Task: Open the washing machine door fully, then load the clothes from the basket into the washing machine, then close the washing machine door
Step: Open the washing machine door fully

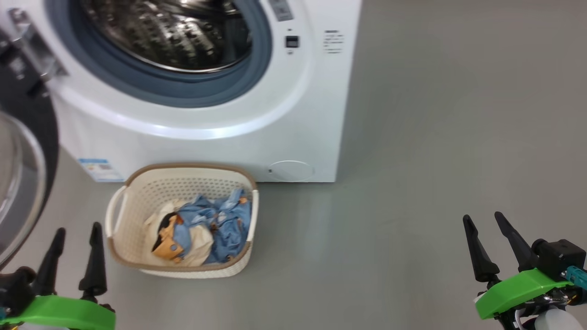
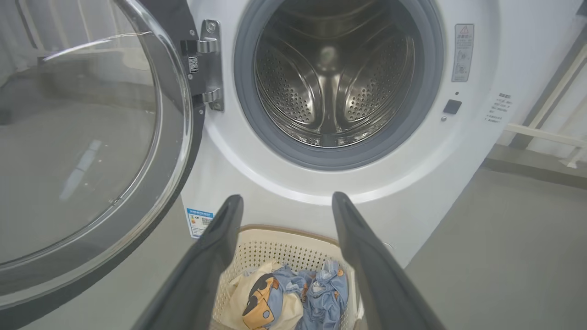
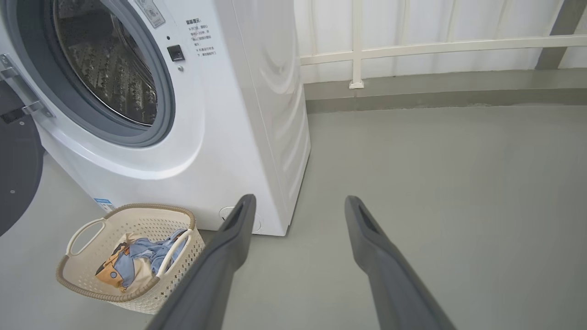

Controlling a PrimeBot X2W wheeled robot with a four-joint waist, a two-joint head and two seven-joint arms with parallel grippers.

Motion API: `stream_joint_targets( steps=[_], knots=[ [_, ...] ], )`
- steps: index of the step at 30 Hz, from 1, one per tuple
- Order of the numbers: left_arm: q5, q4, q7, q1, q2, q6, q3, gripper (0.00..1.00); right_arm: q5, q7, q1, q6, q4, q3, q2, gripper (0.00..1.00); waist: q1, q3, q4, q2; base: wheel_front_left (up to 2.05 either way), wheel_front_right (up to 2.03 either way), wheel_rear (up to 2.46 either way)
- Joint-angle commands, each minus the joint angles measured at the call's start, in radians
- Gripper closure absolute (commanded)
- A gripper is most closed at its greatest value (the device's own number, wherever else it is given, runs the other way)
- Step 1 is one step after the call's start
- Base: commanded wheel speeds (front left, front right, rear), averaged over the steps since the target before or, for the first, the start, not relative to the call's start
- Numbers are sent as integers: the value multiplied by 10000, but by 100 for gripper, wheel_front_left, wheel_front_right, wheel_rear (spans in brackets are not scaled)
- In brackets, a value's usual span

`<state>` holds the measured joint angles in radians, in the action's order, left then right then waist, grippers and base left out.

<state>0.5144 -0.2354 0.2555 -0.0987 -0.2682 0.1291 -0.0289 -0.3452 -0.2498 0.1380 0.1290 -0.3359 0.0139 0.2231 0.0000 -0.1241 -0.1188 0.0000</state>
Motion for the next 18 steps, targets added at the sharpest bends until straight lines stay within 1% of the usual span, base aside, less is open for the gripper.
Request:
stream_joint_targets(
  steps=[1, 11, 18],
  knots=[
    [93, 299, 63, -81, -371, 15, 282, 0, -38, -120, -148, 17, 260, 161, 116, 0, 0, 152, 491, 0, 0, 0, 0],
    [263, 396, 63, 72, -449, 15, -209, 0, -71, -120, -193, 17, 329, -2, 175, 0, 0, 289, 1289, 0, 0, 0, 0],
    [308, 429, 63, 213, -482, 15, -186, 0, -106, -120, -401, 17, 337, -10, 206, 0, 0, 454, 1489, 0, 0, 0, 0]
  ],
)
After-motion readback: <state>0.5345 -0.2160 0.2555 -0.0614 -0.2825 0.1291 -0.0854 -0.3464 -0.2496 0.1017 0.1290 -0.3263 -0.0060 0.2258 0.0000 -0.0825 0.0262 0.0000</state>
